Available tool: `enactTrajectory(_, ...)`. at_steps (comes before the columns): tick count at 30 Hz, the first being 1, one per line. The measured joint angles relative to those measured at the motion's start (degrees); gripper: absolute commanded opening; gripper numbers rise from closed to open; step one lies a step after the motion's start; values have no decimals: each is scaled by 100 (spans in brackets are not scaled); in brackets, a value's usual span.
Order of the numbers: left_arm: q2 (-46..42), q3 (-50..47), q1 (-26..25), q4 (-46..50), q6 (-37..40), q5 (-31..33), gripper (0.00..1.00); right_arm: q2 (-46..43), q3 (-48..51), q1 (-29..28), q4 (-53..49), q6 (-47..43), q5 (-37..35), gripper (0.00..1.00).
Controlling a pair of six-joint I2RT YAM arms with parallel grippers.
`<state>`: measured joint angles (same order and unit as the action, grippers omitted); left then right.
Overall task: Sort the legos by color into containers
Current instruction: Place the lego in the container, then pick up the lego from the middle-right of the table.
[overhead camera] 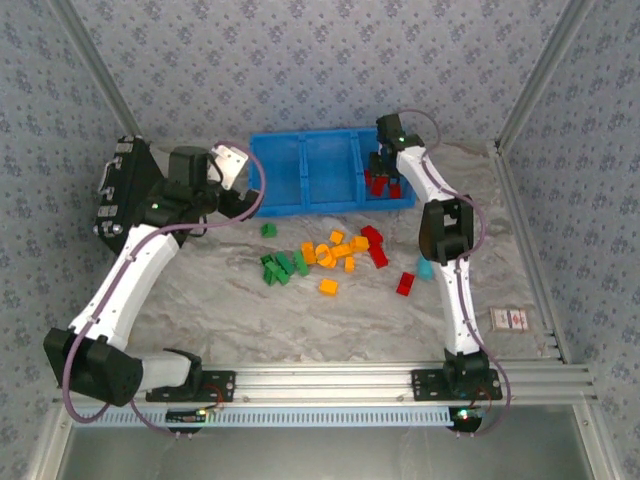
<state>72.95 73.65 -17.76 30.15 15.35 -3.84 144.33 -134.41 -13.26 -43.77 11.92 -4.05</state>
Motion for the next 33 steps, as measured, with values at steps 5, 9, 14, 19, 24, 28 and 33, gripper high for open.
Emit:
enactTrajectory(5, 24, 0, 13, 4, -31, -33, 100, -249, 544, 2, 304, -2, -57, 55)
enactTrajectory(9, 20, 9, 13, 74, -125, -149, 100, -807, 1357, -26, 387, -48, -74, 56)
enactTrajectory(14, -157, 4, 0, 144, -219, -223, 100, -1934, 2643, -120, 511, -72, -179, 57)
enactTrajectory(19, -603, 4, -225, 184, -254, -173, 100, -3746, 4282, -264, 745, 81, -350, 58)
enactTrajectory(24, -955, 2, -704, 315, -179, 28, 100, -5853, 6210, -568, 887, 579, -494, 59)
enactTrajectory(28, -1161, -2, -754, 328, -170, 68, 100, -6964, 7455, -933, 800, 1121, -514, 62)
enactTrajectory(33, -1368, -2, -754, 326, -173, 63, 100, -7715, 8338, -1451, 557, 1958, -616, 63)
